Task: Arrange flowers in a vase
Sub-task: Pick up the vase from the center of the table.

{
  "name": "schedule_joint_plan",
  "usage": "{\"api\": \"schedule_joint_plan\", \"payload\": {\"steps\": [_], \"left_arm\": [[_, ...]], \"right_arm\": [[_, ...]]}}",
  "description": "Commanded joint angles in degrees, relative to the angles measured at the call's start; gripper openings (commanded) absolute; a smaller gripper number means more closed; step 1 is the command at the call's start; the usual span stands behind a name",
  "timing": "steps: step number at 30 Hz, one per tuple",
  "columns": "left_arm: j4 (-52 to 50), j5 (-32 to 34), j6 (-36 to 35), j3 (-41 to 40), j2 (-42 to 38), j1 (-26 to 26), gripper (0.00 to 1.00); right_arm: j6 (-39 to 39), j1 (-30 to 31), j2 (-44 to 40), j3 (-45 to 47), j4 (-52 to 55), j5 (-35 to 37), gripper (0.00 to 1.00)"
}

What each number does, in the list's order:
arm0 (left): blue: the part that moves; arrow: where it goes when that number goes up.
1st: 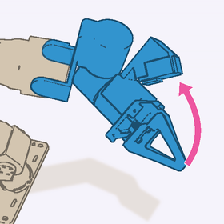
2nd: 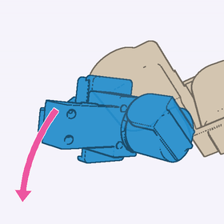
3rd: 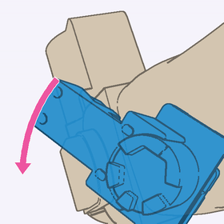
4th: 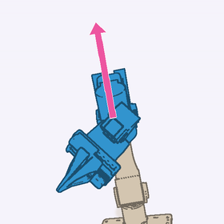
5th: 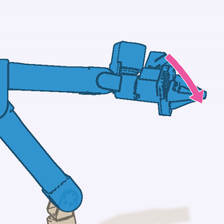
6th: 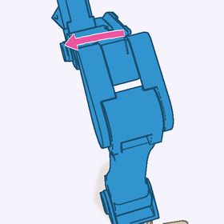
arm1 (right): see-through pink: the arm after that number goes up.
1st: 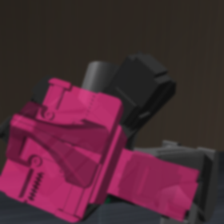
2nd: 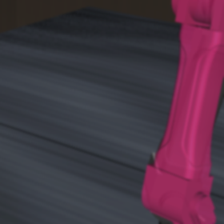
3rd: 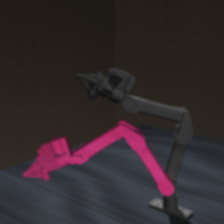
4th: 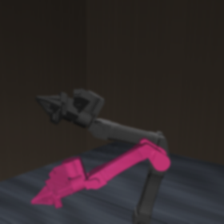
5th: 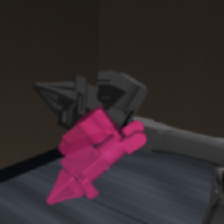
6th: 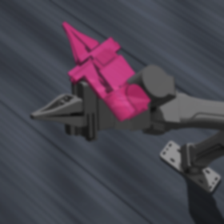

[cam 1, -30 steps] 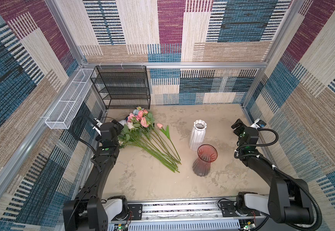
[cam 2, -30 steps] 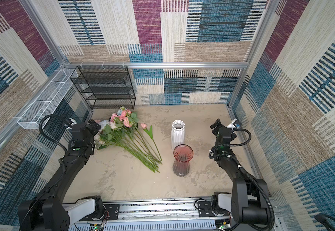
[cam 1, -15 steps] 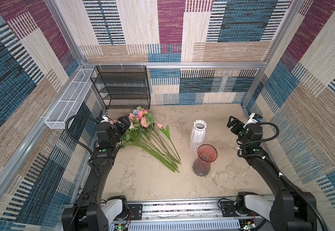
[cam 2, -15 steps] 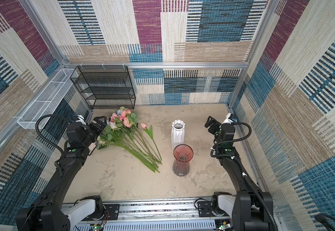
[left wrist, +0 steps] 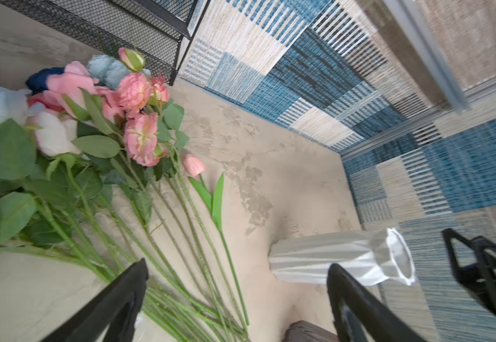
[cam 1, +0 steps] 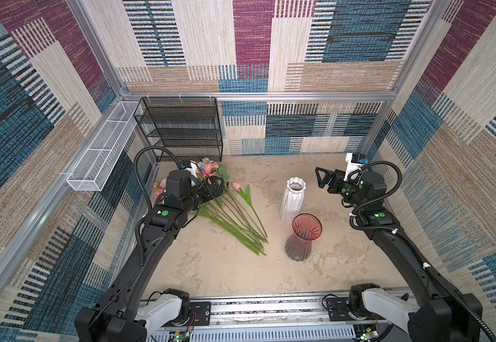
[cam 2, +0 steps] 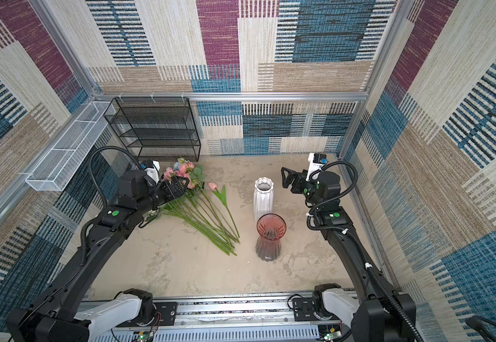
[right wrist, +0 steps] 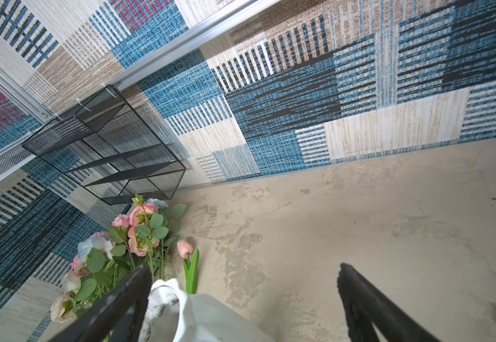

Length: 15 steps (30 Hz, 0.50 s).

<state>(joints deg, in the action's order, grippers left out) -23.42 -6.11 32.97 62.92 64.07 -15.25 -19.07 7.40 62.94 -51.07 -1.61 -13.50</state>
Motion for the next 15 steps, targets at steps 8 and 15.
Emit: {"api": "schedule_joint_plan", "payload": {"steps": [8, 15], "left_arm": [[-5.1, 5.7, -3.9, 0.8, 0.7, -2.2, 0.96], [-3.0, 16.5, -5.7, -1.0, 3.1, -14.5, 0.91]], "right_arm": [[4.7, 4.0, 2.0, -6.1, 5.5, -0.3, 1.00], [7.6, 8.9, 6.2, -12.3, 11.8, 1.8, 1.00]]}}
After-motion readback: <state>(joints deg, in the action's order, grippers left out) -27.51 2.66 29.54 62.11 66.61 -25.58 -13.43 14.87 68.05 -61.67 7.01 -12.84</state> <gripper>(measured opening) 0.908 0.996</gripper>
